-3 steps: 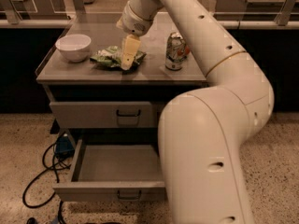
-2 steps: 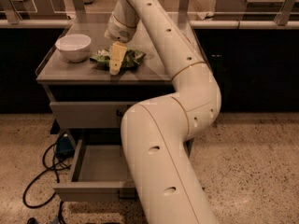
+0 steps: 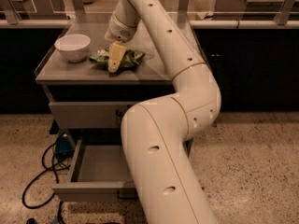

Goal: Place green jalapeno chip bag into middle drawer

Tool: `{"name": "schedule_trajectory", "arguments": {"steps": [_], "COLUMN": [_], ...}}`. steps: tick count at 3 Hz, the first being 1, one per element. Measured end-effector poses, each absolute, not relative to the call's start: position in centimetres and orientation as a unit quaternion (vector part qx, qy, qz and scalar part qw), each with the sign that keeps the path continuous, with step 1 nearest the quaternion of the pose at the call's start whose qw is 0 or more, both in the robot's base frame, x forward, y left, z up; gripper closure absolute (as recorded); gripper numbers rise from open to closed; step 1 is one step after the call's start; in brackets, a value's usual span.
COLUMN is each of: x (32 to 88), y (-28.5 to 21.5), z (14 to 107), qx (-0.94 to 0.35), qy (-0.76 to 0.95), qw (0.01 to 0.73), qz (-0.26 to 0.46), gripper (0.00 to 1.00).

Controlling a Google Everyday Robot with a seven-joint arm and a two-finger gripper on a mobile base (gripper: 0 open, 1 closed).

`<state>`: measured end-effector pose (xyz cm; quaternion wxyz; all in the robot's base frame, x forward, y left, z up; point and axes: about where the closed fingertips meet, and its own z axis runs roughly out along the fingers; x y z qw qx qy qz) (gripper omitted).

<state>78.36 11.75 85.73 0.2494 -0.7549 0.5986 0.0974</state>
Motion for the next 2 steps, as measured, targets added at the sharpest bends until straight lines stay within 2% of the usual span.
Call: {"name": "schedule_trajectory", "arguments": {"steps": [2], "x": [78.36], "y": [11.75], "z": [85.73], "qx": [-0.755], "qy": [0.599], "qw": [0.249], "qz": [0.097], "gripper": [0.65]}}
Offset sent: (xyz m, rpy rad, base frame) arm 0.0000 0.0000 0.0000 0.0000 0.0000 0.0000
